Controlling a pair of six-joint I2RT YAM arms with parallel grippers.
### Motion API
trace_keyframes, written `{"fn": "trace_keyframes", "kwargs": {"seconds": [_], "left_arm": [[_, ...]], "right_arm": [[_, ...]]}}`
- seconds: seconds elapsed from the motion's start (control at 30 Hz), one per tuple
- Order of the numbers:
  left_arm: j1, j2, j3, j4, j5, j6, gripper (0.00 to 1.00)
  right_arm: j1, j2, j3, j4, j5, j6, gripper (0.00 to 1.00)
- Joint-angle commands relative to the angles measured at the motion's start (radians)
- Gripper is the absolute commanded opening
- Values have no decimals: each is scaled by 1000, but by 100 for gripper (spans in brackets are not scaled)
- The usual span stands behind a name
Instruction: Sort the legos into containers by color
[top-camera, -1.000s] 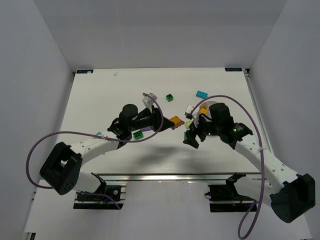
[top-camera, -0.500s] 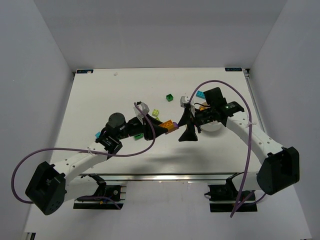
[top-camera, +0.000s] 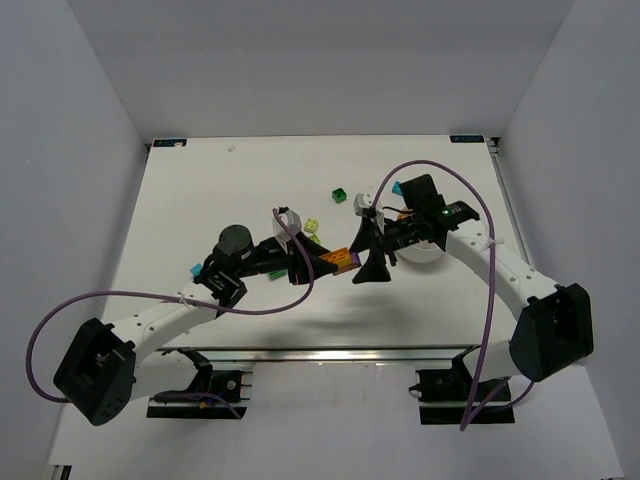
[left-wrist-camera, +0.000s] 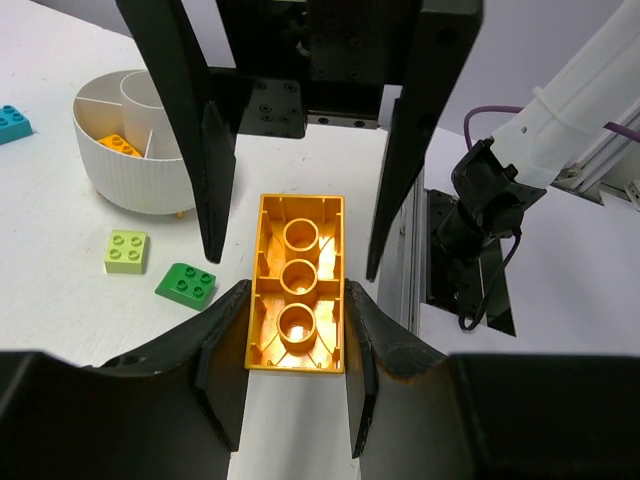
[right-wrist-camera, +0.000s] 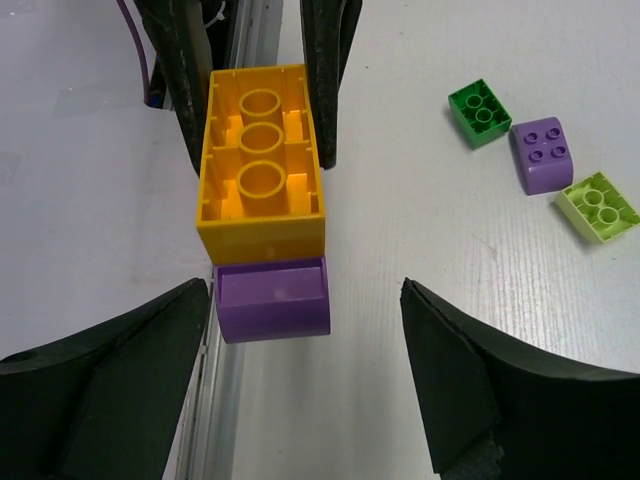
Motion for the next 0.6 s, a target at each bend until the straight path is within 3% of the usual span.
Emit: {"fn": "trace_keyframes", "kwargs": {"seconds": [0.0,0.23,0.37,0.57], "left_arm": [[4,5,18,28,28,8,0],[4,18,21,27,23,7,0],[4,15,21,36,19,4,0],[4,-1,16,41,0,5,0]], "right_arm": [[17,6,32,73,-12,61,82],[29,-5,26,134,-21,141,70],[32,-1,23,139,-5,147,57],[32,-2,9,132,24,139,61]]}}
